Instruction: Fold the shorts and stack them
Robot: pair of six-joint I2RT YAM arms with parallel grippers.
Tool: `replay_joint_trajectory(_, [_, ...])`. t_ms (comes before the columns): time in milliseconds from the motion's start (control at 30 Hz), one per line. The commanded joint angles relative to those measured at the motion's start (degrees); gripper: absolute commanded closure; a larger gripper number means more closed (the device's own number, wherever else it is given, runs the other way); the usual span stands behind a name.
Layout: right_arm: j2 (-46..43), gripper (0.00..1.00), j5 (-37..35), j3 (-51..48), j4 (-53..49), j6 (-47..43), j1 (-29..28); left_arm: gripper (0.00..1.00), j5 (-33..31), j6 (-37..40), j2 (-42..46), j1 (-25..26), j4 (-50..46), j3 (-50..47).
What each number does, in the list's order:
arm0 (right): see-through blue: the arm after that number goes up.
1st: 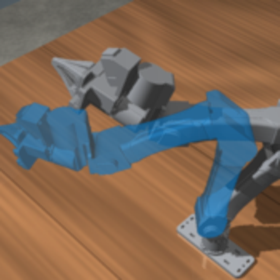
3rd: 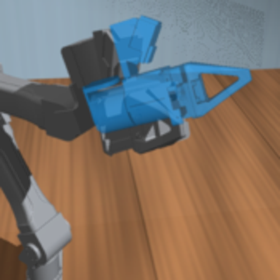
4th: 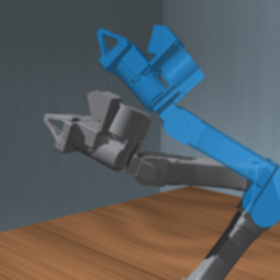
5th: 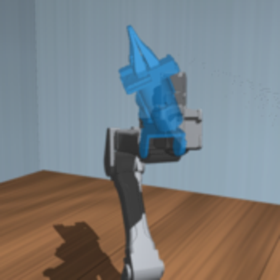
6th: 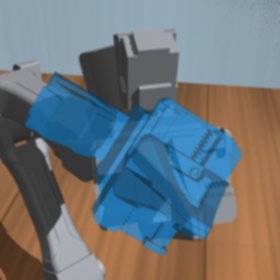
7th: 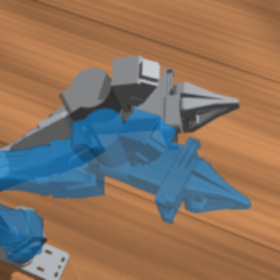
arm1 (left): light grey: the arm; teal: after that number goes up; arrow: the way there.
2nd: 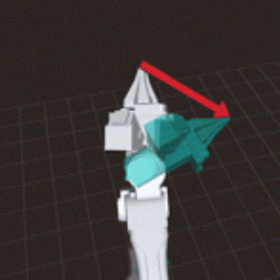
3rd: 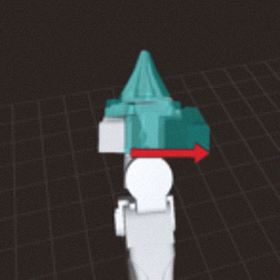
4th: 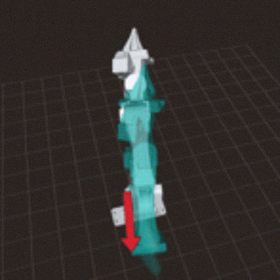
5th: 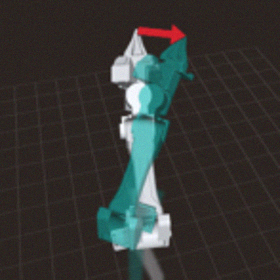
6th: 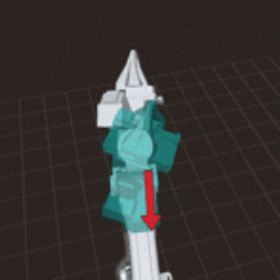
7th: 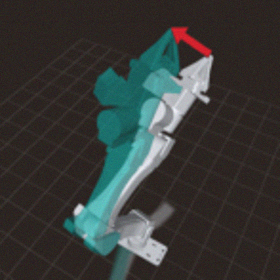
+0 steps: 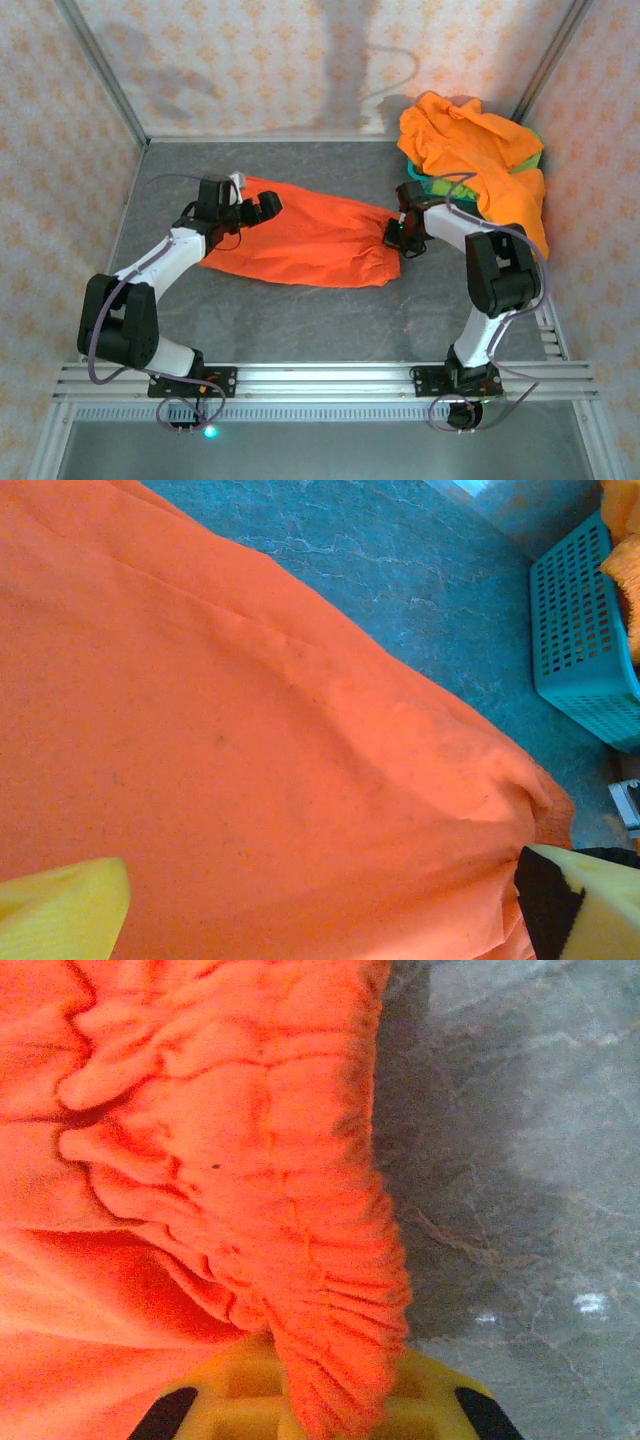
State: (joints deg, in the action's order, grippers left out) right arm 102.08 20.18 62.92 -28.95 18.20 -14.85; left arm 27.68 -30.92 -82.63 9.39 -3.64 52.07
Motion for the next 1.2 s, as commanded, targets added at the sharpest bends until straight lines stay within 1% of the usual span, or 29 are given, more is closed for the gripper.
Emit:
replay_joint_trajectory(0, [1.5,1.0,-6.55,1.03,-3.42,-2.57,-0.43,0.0,-2.14,1.78,2.63,0.54,-0.58,-0.83])
replay_joint_trajectory(400, [-8.04,1.0,-20.32,10.29,-17.52,-9.85,-3.58,0.0,-3.23,2.36,4.04,0.53,-1.77,-1.24])
replay_joint_trajectory(600, [-10.49,1.0,-25.49,15.54,-24.35,-13.56,-5.04,0.0,-3.47,2.61,5.02,0.49,-2.31,-1.2])
replay_joint_trajectory(800, [-12.02,1.0,-31.59,20.07,-30.62,-18.09,-5.32,0.0,-3.25,2.8,5.65,0.47,-2.95,-1.19])
replay_joint_trajectory(967, [-12.53,1.0,-36.14,23.57,-34.19,-21.41,-5.41,0.0,-1.82,3.05,5.4,0.67,-3.35,-0.65])
replay_joint_trajectory(1000, [-12.53,1.0,-36.57,24.16,-34.62,-21.78,-5.4,0.03,-1.24,3.13,4.8,0.72,-3.7,-0.22])
replay_joint_trajectory(1100, [-12.35,1.0,-36.75,25.55,-35.03,-22.29,-5.42,0.19,0.85,3.1,1.48,1.86,-4.44,1.81])
replay_joint_trajectory(1133, [-12.19,1.0,-36.7,25.96,-35.1,-22.46,-5.43,0.29,1.29,3.07,0.14,2.61,-4.62,2.6])
replay_joint_trajectory(1167, [-12.1,1.0,-36.67,26.32,-35.12,-22.58,-5.46,0.42,1.49,3.03,-1.21,3.49,-5.0,3.44])
